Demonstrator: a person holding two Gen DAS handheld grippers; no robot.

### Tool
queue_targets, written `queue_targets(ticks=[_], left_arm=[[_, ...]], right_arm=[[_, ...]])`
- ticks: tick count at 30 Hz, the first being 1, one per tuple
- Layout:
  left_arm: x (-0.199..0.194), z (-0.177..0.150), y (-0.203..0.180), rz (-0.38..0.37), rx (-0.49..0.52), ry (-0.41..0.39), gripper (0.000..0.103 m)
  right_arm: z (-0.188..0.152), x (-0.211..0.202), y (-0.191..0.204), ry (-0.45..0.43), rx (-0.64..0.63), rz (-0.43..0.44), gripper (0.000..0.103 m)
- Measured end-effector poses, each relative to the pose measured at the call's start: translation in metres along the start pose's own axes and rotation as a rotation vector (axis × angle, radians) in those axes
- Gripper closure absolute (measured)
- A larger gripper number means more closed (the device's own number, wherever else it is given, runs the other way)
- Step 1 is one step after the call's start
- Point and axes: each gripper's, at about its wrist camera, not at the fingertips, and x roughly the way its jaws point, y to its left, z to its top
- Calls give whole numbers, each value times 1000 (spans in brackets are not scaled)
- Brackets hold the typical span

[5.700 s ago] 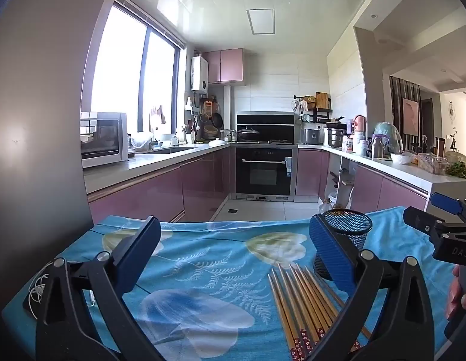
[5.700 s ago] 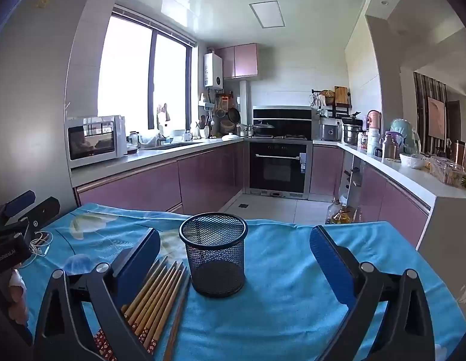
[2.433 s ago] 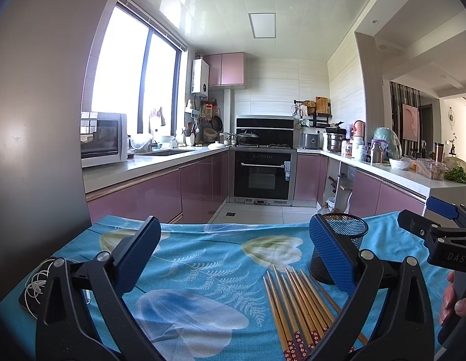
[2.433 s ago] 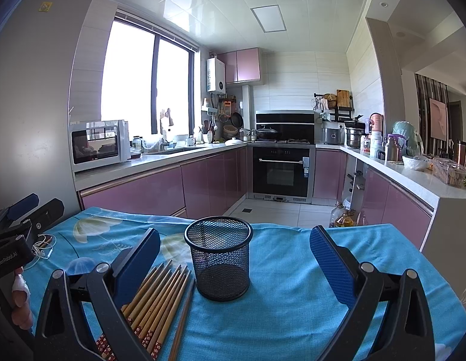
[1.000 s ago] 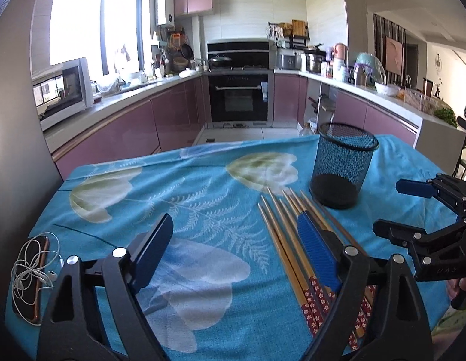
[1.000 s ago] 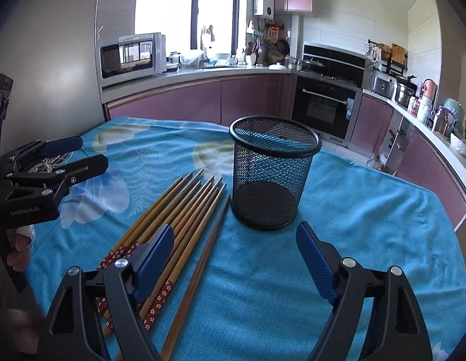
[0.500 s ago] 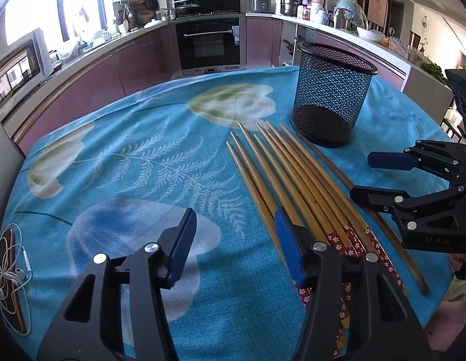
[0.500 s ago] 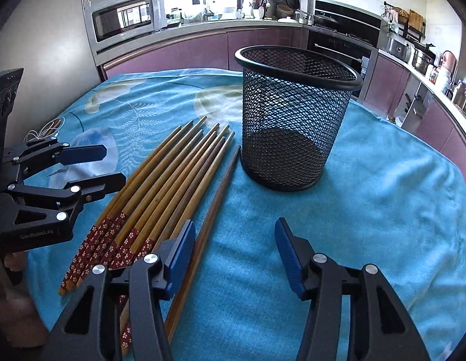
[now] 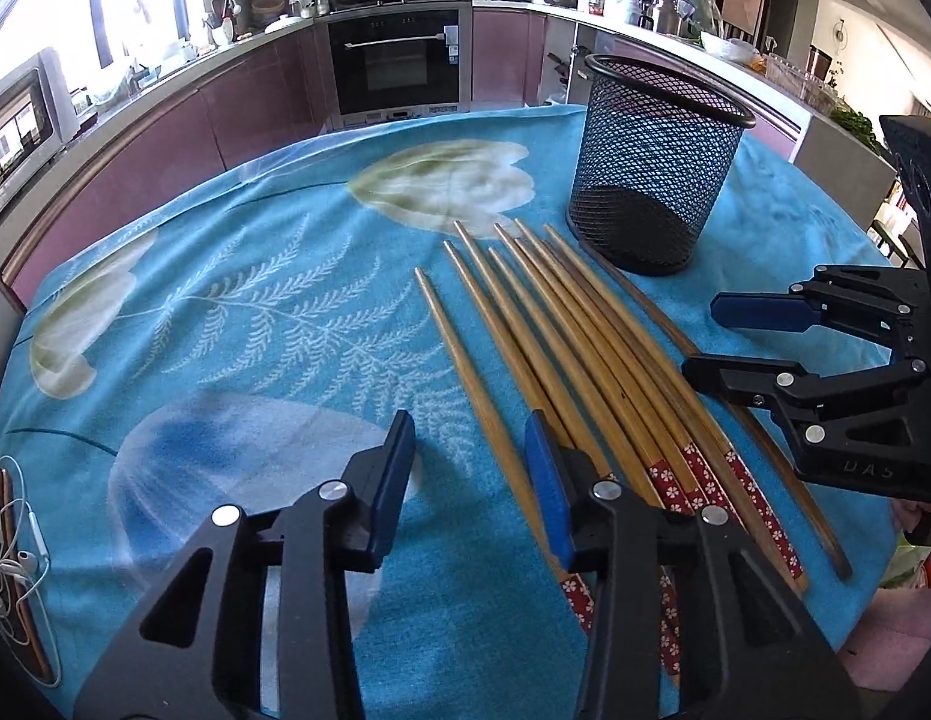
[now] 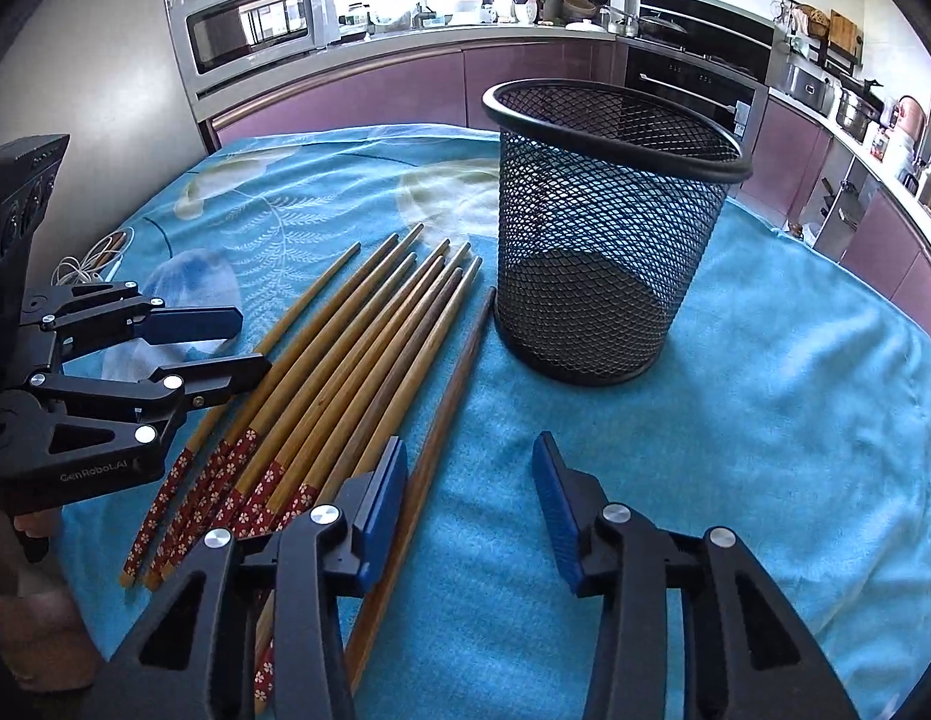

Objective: Organize utensils
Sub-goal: 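Lower the right tool onto one chopstick and close it while the left tool grasps another, then lift the right tool's chopstick over the mesh cup while the left tool carries its chopstick there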

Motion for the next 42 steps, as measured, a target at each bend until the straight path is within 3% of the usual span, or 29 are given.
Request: queue_targets(ticks=[5,9,18,25,37,42], left_arm=[[4,7,4,-17,-55,4,90],[5,8,5,-29,-96,-3,95],[-15,8,14,-49,-143,-55,95],[-48,15,19,-123,-157,-122,95],[-132,56,10,-265,-135,-345,96],[-155,85,-2,-282,-123,-439,96]], right_arm=[[3,1,-3,6,31,41,77],[2,1,-12,5,95,114,96],[-2,-16,-17,-34,110,145,96],[1,-45,-20,-116,102,211,97],[29,-110,-42,-349,105,229,97],[50,-127,-54,-422,105,228,97]])
